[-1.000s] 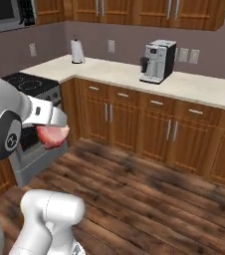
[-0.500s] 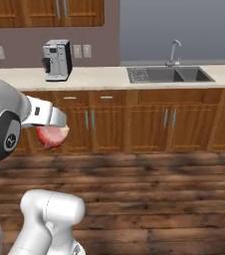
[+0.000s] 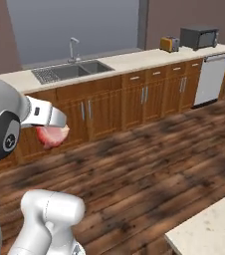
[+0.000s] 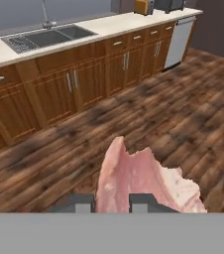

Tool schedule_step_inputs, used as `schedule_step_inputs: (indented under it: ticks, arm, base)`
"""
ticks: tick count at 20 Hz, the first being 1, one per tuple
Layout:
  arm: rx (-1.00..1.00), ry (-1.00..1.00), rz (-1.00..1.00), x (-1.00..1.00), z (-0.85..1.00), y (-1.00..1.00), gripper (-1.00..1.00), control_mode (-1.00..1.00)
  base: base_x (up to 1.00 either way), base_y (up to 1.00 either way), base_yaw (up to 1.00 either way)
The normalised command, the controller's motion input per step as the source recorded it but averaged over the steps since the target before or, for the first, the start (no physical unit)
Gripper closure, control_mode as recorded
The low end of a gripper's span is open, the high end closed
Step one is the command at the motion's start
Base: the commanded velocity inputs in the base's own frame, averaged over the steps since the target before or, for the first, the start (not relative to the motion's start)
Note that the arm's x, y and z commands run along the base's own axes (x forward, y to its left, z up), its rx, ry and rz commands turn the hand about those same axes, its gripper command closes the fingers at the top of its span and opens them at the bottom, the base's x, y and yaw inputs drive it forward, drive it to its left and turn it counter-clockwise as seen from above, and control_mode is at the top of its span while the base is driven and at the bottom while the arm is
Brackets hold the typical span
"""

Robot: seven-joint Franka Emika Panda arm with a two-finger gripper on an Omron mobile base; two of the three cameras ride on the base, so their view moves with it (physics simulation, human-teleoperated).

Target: Gather the eggplant and avocado from the fridge and place them on a tray on the dining counter. Then gather the steaks from the fridge and place them on the other tray.

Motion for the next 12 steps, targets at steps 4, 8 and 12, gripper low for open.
schedule_step_inputs:
  ticks: [4, 8, 12]
  arm:
    - [0.0, 0.0, 0.0, 0.0, 0.0, 0.0, 1.0, 1.0]
    - [0.0, 0.0, 0.0, 0.0, 0.0, 0.0, 1.0, 1.0]
    - [0.0, 0.0, 0.0, 0.0, 0.0, 0.0, 1.0, 1.0]
  base:
    - [0.12, 0.15, -0.74]
    - [0.07, 0.11, -0.71]
    - [0.11, 0.08, -0.67]
